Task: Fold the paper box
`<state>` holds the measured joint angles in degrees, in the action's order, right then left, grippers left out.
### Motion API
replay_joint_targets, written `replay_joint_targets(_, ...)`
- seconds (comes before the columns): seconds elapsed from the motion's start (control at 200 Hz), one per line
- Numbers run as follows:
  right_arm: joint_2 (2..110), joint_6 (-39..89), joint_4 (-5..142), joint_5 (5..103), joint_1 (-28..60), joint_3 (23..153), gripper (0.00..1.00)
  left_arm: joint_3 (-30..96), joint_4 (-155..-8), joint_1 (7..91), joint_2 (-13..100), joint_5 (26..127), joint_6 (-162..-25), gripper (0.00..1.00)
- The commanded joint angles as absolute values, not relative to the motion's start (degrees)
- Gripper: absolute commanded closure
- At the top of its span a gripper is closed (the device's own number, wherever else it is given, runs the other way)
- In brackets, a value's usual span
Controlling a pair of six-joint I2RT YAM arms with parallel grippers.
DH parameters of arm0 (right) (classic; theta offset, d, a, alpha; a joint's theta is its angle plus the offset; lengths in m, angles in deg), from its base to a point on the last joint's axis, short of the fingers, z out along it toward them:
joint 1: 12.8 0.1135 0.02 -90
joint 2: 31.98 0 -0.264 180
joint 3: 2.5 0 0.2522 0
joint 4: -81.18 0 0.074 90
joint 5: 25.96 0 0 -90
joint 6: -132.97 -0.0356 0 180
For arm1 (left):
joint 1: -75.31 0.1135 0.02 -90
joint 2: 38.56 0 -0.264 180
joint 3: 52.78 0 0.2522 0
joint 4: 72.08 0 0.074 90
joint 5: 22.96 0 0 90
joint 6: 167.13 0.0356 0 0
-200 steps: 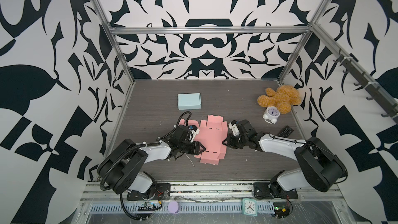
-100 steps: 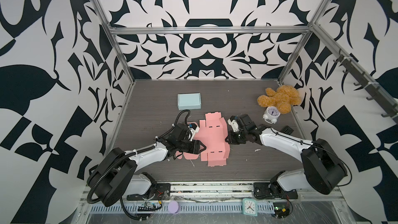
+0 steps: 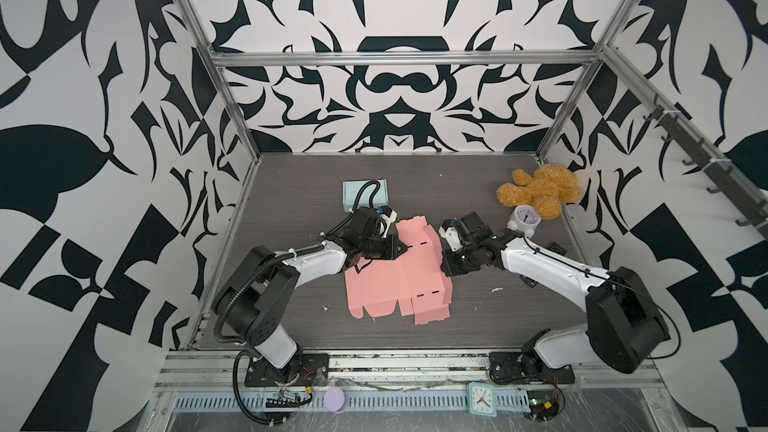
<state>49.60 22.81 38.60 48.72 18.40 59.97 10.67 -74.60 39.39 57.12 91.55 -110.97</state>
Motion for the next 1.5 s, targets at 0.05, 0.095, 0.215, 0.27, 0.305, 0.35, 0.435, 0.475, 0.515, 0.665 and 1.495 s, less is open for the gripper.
replay_joint_targets(0.05,48.29,24.51,36.68,49.96,18.24,61.11,0.97,16.00,-72.56,40.55,61.91,91.74,-111.05,1.00)
replay_joint_targets(0.095,48.10,24.51,36.78,50.05,18.25,61.01,0.97,17.17,-72.51,40.67,63.15,91.90,-110.88,1.00)
replay_joint_targets(0.215,47.88,24.68,37.18,49.89,18.26,60.54,0.97,20.28,-71.56,40.67,66.59,93.00,-111.96,1.00)
replay_joint_targets(0.27,47.97,24.69,37.09,49.89,18.25,60.50,0.97,21.27,-70.55,40.64,67.69,93.06,-112.65,1.00)
replay_joint_targets(0.305,48.01,24.71,37.10,49.88,18.24,60.45,0.97,21.70,-70.06,40.66,68.14,92.94,-112.81,1.00)
replay_joint_targets(0.35,48.04,24.75,37.09,49.86,18.26,60.32,0.97,22.43,-69.85,40.67,68.71,92.56,-112.72,1.00)
replay_joint_targets(0.435,48.05,24.79,37.13,49.80,18.23,60.31,0.97,24.30,-70.12,40.68,70.18,92.87,-112.31,1.00)
replay_joint_targets(0.475,47.99,24.85,37.19,49.71,18.28,60.35,0.97,24.99,-70.25,40.60,70.86,93.14,-112.28,1.00)
replay_joint_targets(0.515,47.99,24.95,37.28,49.71,18.31,60.31,0.97,25.54,-70.16,40.59,71.44,93.53,-112.28,1.00)
replay_joint_targets(0.665,48.00,24.99,37.38,49.56,18.29,60.30,0.98,26.52,-69.97,40.43,72.53,93.89,-112.30,1.00)
replay_joint_targets(1.495,47.82,25.01,38.22,49.31,18.25,60.05,0.99,29.16,-71.48,35.76,72.83,95.05,-110.35,1.00)
